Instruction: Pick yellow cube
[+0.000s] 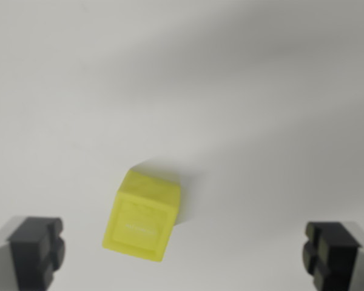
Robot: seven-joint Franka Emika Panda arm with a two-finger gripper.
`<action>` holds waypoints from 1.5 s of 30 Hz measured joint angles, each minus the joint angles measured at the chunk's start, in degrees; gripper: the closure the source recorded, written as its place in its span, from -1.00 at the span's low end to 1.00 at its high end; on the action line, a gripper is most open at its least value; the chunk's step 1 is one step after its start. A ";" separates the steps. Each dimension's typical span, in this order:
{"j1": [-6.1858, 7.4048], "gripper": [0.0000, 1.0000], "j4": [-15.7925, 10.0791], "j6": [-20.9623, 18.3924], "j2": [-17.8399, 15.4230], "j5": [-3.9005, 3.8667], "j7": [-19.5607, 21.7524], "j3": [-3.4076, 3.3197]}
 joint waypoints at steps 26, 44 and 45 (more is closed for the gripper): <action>2.63 -1.00 -3.27 5.97 3.27 0.00 8.63 0.00; 4.53 -1.00 -4.89 10.11 6.12 0.15 14.53 0.00; 4.64 -1.00 -4.97 10.34 6.30 0.16 14.87 0.00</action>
